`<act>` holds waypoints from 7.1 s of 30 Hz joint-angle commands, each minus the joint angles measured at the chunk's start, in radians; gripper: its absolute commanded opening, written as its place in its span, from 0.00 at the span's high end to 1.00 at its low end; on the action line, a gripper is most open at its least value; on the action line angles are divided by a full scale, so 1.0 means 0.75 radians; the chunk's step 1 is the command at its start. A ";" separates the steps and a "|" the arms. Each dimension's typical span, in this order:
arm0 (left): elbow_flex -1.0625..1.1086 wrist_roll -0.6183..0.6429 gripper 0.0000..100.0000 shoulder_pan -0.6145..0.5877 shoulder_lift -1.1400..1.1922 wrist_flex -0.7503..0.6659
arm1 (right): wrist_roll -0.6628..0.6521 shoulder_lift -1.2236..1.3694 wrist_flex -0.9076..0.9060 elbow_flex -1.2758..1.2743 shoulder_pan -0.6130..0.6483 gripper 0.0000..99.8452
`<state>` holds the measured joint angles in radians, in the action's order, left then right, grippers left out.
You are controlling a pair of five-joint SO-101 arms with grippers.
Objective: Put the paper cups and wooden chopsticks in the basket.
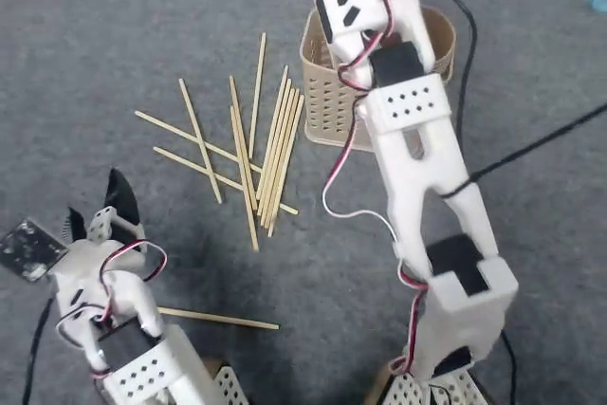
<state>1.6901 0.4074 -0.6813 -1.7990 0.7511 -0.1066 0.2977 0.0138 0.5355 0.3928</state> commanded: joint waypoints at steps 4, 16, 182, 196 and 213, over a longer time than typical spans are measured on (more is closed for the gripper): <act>-0.007 0.004 0.71 0.012 -0.023 0.008 | 0.014 0.064 -0.005 0.092 -0.042 0.99; -0.007 0.004 0.71 0.012 -0.020 0.004 | 0.160 -0.334 -0.007 -0.505 -0.028 0.99; -3.958 -0.221 0.78 -1.258 3.560 1.090 | 0.094 -0.124 -0.868 -1.268 1.163 1.00; -4.197 -0.158 0.78 -1.064 3.431 1.344 | 0.090 -1.130 -0.938 -1.628 1.014 0.99; -2.873 -0.088 0.78 -0.372 2.527 1.254 | 0.094 -2.135 -0.422 -2.254 0.740 0.99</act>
<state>-0.6989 0.3046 -1.1017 0.2908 1.7223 -0.0222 -1.2444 -0.3713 -1.1661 0.9973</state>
